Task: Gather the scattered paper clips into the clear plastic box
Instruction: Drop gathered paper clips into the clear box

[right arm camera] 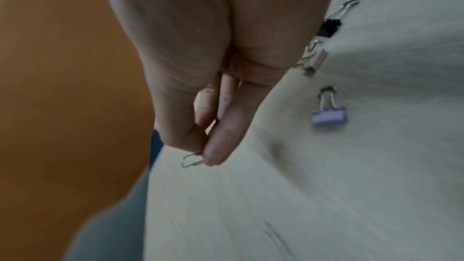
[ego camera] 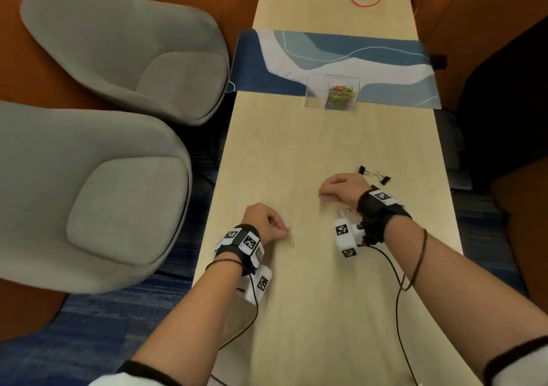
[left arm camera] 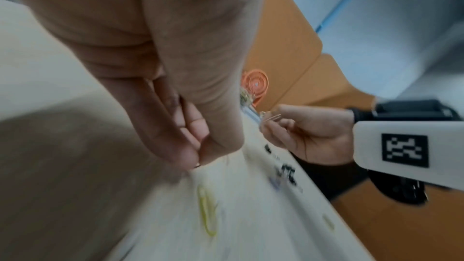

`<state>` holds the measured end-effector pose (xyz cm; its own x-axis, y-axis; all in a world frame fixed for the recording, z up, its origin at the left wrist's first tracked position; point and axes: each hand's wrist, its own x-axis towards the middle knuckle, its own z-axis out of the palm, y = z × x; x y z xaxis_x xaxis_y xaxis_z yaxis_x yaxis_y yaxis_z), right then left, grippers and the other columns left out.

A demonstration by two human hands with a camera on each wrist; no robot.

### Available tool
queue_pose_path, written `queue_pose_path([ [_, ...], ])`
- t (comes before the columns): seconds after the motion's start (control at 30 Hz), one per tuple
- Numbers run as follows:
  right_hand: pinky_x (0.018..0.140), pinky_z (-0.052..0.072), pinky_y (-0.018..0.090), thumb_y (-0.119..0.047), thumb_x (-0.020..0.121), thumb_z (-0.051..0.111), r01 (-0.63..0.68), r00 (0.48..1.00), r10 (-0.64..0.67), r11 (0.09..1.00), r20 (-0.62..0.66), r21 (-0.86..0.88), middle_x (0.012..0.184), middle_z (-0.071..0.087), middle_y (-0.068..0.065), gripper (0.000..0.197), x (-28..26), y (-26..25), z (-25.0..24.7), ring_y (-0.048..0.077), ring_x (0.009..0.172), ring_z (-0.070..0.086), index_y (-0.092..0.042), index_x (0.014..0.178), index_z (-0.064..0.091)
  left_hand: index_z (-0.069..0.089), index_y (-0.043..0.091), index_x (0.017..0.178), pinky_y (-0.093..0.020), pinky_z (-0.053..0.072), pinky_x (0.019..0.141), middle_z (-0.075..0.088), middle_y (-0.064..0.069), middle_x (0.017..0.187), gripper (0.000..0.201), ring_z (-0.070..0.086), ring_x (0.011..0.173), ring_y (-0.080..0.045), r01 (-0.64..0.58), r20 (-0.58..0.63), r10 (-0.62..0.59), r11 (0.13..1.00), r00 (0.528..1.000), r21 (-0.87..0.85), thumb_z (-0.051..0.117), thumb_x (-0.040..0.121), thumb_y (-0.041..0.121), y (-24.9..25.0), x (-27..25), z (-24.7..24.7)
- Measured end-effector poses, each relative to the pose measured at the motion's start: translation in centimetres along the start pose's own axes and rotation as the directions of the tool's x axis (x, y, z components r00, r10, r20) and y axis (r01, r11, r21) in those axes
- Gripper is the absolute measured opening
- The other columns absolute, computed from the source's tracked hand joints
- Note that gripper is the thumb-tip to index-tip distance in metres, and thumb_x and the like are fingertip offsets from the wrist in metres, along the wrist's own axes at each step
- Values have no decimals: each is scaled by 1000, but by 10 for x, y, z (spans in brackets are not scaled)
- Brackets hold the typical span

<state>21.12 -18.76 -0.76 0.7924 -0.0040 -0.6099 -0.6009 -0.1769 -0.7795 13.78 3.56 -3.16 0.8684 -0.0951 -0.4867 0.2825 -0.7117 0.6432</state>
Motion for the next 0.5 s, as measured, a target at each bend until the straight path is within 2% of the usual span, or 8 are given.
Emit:
queue_pose_path([
  [0.03, 71, 58, 22, 6, 74, 74, -7, 1000, 7, 985, 1, 175, 86, 70, 17, 9, 2, -8, -11, 19, 75, 71, -1, 77, 68, 76, 18, 66, -10, 43, 55, 68, 7, 62, 7, 56, 56, -3, -19, -29, 18, 999, 999, -32, 83, 64, 16, 4, 5, -3],
  [0.1, 69, 56, 18, 9, 80, 68, 22, 1000, -16, 919, -19, 394, 84, 67, 14, 11, 10, -29, -33, 17, 77, 70, -1, 78, 63, 76, 20, 66, -12, 45, 56, 68, 5, 61, 8, 56, 56, -3, -51, -86, 42, 993, 995, -102, 82, 64, 16, 20, 22, -12],
  [0.17, 70, 56, 17, 8, 83, 64, 83, 997, -68, 860, -48, 503, 83, 66, 13, 11, 18, -56, -58, 17, 79, 69, -1, 78, 60, 76, 19, 67, -15, 49, 59, 72, 1, 66, 10, 57, 57, -3, -107, -145, 82, 978, 986, -177, 83, 65, 13, 46, 42, -26],
  [0.23, 74, 56, 18, 7, 84, 63, 151, 989, -121, 827, -90, 541, 84, 65, 14, 10, 28, -86, -82, 18, 83, 69, -1, 79, 60, 76, 17, 67, -14, 50, 60, 72, -1, 67, 12, 58, 58, -3, -171, -196, 123, 953, 973, -251, 82, 66, 7, 77, 66, -43],
  [0.3, 77, 57, 21, 8, 83, 64, 228, 973, -169, 816, -157, 531, 85, 65, 13, 10, 38, -117, -103, 20, 85, 68, -2, 84, 61, 76, 13, 71, -15, 52, 62, 73, -1, 68, 12, 59, 58, -4, -251, -236, 186, 924, 954, -287, 81, 68, 4, 112, 94, -62],
  [0.37, 74, 58, 22, 9, 80, 66, 309, 946, -215, 821, -243, 480, 87, 66, 14, 20, 52, -145, -121, 22, 83, 68, -5, 94, 60, 75, 12, 72, -14, 52, 64, 73, -1, 70, 11, 61, 60, -4, -344, -305, 255, 895, 917, -285, 81, 69, 3, 146, 124, -78],
  [0.43, 71, 58, 23, 9, 75, 71, 401, 896, -291, 853, -335, 333, 85, 70, 15, 30, 73, -163, -133, 22, 78, 70, -6, 99, 62, 75, 11, 73, -13, 52, 65, 73, -2, 72, 11, 62, 62, -4, -421, -393, 296, 861, 871, -284, 80, 70, 2, 176, 157, -88],
  [0.5, 74, 59, 28, 6, 69, 74, 452, 839, -371, 882, -397, 132, 80, 73, 14, 29, 97, -171, -139, 23, 76, 72, -6, 95, 68, 75, 10, 74, -13, 53, 66, 73, -1, 72, 10, 62, 63, -4, -472, -462, 322, 843, 826, -257, 79, 70, 2, 199, 189, -92],
])
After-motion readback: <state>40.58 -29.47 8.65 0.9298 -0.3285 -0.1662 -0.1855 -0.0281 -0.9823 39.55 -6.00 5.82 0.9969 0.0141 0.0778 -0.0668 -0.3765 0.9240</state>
